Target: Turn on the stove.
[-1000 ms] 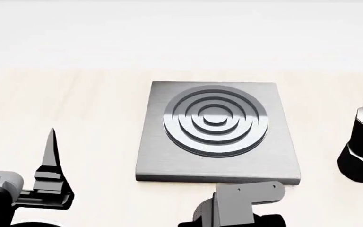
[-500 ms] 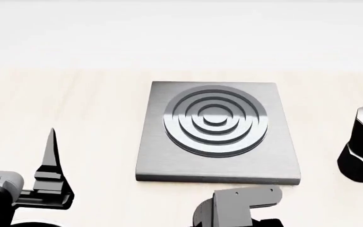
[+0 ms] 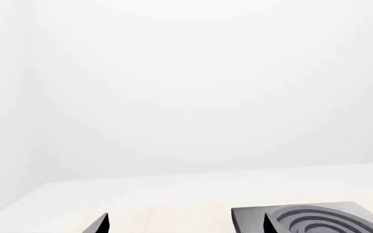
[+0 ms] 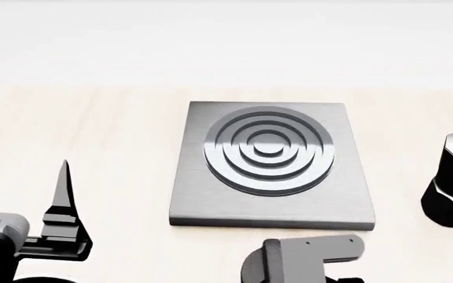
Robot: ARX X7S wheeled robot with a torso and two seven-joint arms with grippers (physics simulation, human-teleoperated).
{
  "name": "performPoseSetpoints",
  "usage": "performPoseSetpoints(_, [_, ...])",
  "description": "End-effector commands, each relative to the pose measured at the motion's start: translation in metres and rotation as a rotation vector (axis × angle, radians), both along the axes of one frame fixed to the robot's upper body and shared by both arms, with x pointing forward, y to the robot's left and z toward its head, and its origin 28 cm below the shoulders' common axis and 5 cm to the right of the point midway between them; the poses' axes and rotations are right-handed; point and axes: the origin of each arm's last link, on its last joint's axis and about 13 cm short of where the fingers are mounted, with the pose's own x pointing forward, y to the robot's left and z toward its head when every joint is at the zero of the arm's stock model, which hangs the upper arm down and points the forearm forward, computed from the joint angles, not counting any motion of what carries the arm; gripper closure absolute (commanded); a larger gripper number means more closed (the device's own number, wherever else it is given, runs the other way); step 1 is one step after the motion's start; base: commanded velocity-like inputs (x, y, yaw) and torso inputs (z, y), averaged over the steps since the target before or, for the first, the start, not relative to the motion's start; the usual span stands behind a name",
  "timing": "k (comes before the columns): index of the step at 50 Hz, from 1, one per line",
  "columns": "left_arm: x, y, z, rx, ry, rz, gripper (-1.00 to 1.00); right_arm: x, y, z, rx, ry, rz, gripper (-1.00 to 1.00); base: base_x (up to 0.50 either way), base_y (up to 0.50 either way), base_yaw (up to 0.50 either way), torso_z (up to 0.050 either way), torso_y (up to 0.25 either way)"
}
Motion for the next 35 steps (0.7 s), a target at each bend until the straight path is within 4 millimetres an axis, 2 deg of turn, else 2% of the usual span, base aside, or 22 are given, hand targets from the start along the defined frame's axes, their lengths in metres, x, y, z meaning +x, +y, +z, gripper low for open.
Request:
performPoseSetpoints(1, [0.000, 0.000, 0.000, -0.001, -0.001, 0.001, -1.00, 0.000, -0.013, 0.004, -0.077, -0.027, -0.093, -1.00, 0.00, 0.00, 0.00, 0.000, 0.000])
performPoseSetpoints(35, [0.000, 0.001, 0.000, -0.002, -0.001, 0.002, -1.00, -0.009, -0.029, 0.032, -0.130, -0.162, -0.275, -1.00, 0.00, 0.00, 0.00, 0.000, 0.000])
